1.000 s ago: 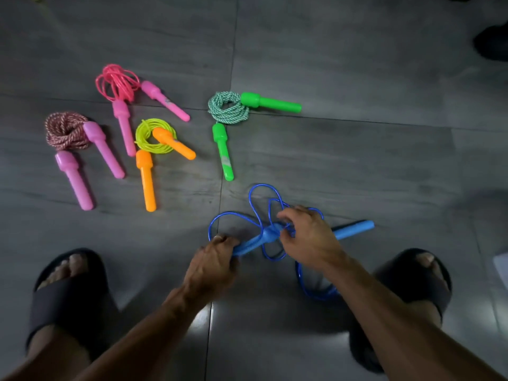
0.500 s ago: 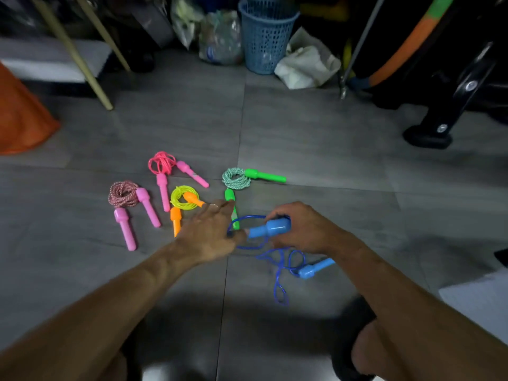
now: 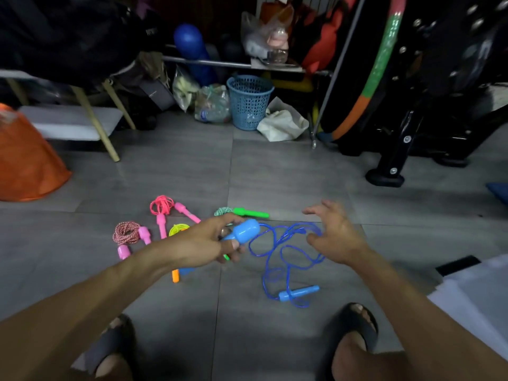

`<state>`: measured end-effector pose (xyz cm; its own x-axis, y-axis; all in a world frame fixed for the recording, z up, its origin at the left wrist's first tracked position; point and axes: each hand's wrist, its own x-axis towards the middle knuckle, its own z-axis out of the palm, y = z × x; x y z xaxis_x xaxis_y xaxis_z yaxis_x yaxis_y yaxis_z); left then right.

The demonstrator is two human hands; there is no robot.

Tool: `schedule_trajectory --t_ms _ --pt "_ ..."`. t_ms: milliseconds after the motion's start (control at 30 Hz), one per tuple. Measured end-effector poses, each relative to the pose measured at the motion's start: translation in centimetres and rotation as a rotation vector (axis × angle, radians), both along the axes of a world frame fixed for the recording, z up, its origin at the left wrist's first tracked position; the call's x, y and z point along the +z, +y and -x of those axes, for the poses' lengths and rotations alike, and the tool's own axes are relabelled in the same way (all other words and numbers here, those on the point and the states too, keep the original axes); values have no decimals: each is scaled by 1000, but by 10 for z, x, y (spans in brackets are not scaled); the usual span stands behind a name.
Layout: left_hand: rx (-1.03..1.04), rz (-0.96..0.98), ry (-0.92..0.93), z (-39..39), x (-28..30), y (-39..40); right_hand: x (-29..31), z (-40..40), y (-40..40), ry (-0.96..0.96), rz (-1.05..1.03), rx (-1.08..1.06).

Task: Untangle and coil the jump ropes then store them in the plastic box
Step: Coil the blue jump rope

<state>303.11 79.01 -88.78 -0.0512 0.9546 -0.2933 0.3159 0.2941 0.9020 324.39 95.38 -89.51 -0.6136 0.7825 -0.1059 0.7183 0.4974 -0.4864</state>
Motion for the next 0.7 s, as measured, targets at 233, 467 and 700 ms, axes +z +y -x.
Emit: schedule_trajectory --t_ms 233,467,700 --pt "34 22 -296 -26 10 21 1 30 -31 451 601 276" --pt "281 56 -310 -24 4 39 10 24 -2 457 372 -39" --pt "214 -59 -585 -25 14 41 8 34 -6 508 452 6"
